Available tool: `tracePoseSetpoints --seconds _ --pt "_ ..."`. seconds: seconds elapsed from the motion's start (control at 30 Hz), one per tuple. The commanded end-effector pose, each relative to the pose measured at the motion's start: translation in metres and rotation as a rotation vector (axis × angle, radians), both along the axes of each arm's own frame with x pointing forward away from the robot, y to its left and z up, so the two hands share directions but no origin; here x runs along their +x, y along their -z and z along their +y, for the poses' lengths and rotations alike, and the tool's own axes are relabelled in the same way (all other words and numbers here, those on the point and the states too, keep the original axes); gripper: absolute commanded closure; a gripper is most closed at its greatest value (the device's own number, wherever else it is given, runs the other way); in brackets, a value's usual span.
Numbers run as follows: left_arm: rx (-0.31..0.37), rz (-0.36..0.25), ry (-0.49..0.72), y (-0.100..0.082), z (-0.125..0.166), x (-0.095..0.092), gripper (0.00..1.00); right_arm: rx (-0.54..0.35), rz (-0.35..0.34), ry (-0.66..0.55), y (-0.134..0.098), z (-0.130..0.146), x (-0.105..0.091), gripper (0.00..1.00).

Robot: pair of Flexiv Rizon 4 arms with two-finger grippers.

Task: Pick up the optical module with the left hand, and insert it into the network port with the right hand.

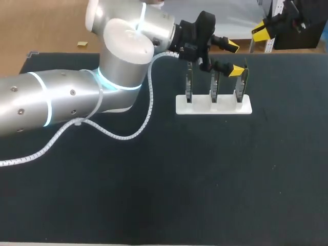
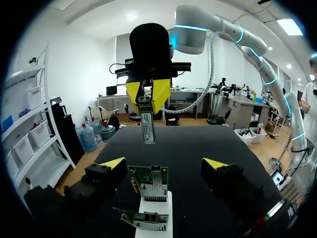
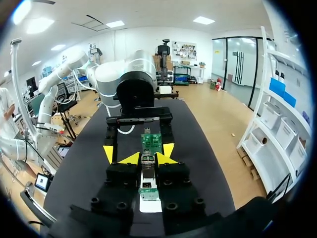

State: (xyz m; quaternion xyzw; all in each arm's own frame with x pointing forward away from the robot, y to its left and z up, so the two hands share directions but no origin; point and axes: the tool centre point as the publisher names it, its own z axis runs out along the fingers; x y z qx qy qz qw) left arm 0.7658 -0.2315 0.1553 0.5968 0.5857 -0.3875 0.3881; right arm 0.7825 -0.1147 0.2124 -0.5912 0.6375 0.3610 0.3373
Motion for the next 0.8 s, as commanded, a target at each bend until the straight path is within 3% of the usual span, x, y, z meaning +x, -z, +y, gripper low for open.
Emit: tracePoseSetpoints --seconds 0.03,0.3,0.8 --pt "0.032 -0.006 -0.005 -0.001 -0.001 0.002 0.0 0.002 -0.002 0.004 0.001 -0.001 -0.001 1.0" --pt "0.09 -0.027 -0.013 0.006 0.0 0.001 0.0 0.004 -0.002 0.005 0.001 -0.001 0.0 1.0" --pt "0.129 0.008 -0.004 0.014 -0.001 0.0 0.0 0.004 -0.007 0.015 0.001 -0.001 -0.002 1.0"
